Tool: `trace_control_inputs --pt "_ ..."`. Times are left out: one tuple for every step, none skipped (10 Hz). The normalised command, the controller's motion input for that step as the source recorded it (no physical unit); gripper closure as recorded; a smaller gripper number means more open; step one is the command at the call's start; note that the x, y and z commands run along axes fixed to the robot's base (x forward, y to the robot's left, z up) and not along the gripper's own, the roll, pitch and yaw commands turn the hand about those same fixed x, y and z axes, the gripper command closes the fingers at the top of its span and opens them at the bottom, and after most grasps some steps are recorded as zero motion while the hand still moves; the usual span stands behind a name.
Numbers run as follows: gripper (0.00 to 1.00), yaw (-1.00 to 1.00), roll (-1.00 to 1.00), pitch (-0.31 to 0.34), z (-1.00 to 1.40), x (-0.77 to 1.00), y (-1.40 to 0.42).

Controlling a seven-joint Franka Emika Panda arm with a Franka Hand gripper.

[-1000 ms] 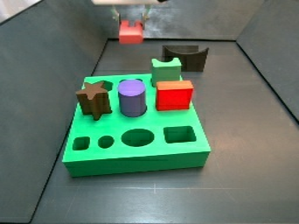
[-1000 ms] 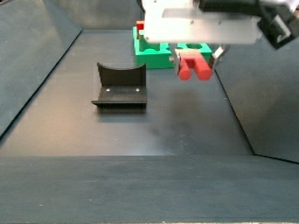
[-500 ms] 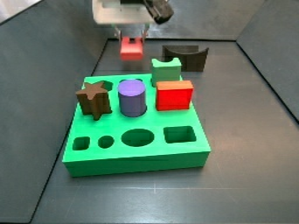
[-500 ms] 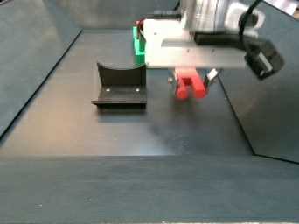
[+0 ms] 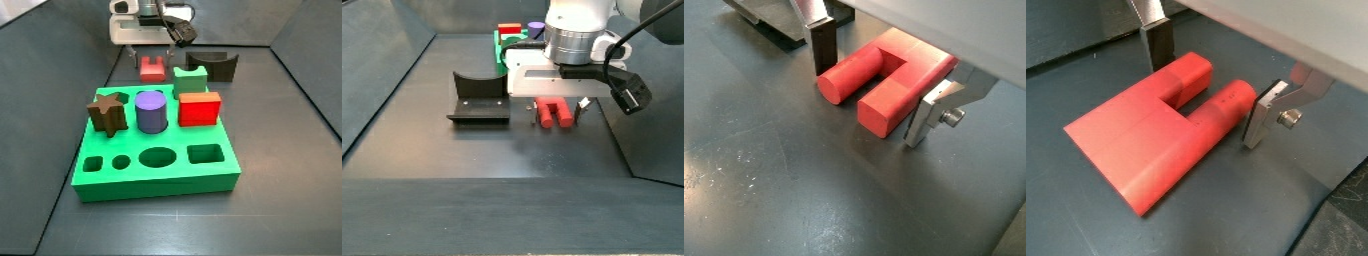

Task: Pick up the square-circle object. Move up. Rotate the square-circle object. Place the square-circle object on the fixture. Regrasp the square-circle object. Move to above the board. Insert the square-circle object.
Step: Rotate the square-circle object.

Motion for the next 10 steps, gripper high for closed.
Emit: trace_control_inputs --pt "0.0 0.0 0.0 0.0 1.0 0.0 0.0" --pt "0.0 0.0 0.0 0.015 1.0 -0.01 0.0" --pt "0.0 0.0 -0.01 0.027 1.0 -0.01 0.0" --pt "0.0 0.0 -0.01 0.058 1.0 -0.01 0.0" --pt "0.0 0.0 -0.02 0.068 1.0 -0.01 0.0" --pt "0.0 0.0 -0.02 0.066 1.0 -0.01 0.0" --pt "0.0 0.0 -0.02 0.061 1.0 -0.02 0.0" --pt "0.0 0.0 -0.03 0.058 0.9 -0.02 -0.01" --pt "0.0 0.0 -0.03 0.054 0.79 -0.02 -0.01" --pt "0.0 0.0 -0.03 0.052 0.52 -0.02 -0.01"
